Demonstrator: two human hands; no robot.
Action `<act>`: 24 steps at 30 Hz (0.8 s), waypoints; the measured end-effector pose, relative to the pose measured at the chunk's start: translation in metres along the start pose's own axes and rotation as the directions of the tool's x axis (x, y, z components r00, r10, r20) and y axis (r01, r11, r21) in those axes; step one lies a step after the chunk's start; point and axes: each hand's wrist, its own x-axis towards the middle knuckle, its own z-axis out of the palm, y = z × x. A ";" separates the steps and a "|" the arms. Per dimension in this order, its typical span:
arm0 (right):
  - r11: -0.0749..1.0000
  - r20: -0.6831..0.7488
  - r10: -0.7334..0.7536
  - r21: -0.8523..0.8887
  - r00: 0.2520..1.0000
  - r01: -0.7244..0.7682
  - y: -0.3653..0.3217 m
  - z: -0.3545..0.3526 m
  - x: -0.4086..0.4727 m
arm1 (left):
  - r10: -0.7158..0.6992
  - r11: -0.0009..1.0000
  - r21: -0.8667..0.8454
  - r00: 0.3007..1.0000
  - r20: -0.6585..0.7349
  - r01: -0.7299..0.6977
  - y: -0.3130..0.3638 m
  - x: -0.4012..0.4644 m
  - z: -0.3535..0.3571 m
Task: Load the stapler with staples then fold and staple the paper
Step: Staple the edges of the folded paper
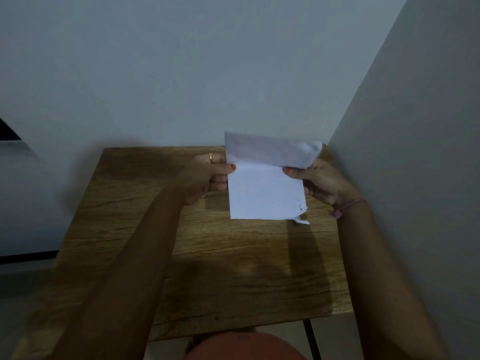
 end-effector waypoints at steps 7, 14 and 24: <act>0.994 0.040 -0.020 -0.110 0.999 0.024 0.000 -0.002 -0.007 | 0.030 0.999 0.017 0.999 0.025 -0.030 0.004 -0.006 0.002; 0.973 0.091 -0.066 -0.214 0.994 0.085 -0.007 -0.007 -0.015 | 0.110 0.962 0.254 0.993 -0.037 -0.097 0.012 -0.007 0.006; 0.957 0.015 -0.138 -0.255 0.990 0.137 -0.012 -0.008 -0.025 | 0.118 0.961 0.255 0.993 -0.016 -0.110 0.017 -0.011 0.009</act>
